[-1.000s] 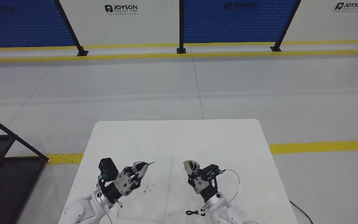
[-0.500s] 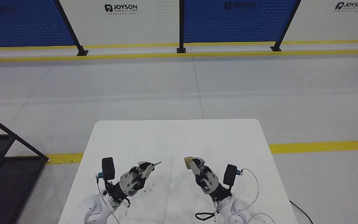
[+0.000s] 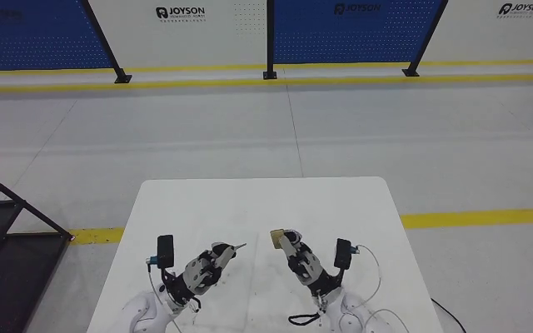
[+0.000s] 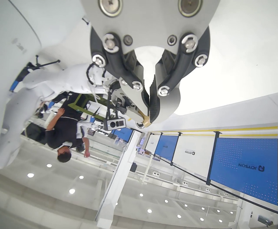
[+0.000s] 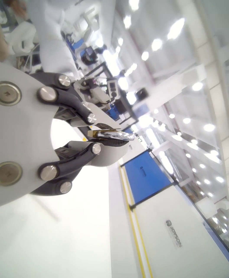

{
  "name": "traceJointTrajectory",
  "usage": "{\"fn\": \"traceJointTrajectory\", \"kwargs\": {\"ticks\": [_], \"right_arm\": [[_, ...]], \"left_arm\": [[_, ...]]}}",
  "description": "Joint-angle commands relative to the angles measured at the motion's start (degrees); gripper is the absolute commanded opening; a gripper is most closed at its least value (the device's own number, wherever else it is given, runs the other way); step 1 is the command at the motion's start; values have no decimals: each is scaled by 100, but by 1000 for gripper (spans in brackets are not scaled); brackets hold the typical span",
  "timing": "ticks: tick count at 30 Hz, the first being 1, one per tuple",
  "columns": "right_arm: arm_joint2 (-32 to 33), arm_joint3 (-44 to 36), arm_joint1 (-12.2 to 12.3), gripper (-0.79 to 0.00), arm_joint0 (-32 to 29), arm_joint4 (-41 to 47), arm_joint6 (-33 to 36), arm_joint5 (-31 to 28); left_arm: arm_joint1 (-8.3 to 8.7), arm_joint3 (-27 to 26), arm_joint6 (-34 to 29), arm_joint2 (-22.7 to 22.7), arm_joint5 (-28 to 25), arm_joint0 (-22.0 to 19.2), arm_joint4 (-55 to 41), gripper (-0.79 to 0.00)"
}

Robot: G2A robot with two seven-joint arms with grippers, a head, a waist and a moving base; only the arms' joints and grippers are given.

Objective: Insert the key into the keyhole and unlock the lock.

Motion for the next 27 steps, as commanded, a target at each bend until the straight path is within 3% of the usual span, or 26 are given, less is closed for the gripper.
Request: {"fn": "traceJointTrajectory", "kwargs": {"ticks": [1,9,27], "right_arm": [[-128,82,-42,-785,95,102,-126,-152],[-564,545,-224,-785,480,331,-603,-826],[-552,806,-348,-785,530,-129,-1134,-1011]], "left_arm": [[-13,90,-65,160,-68,-99,-257,-785],[-89,387,16,782,-68,-481,-624,-785],[-130,605,363,1077,-68,-704,-501,-785]]}}
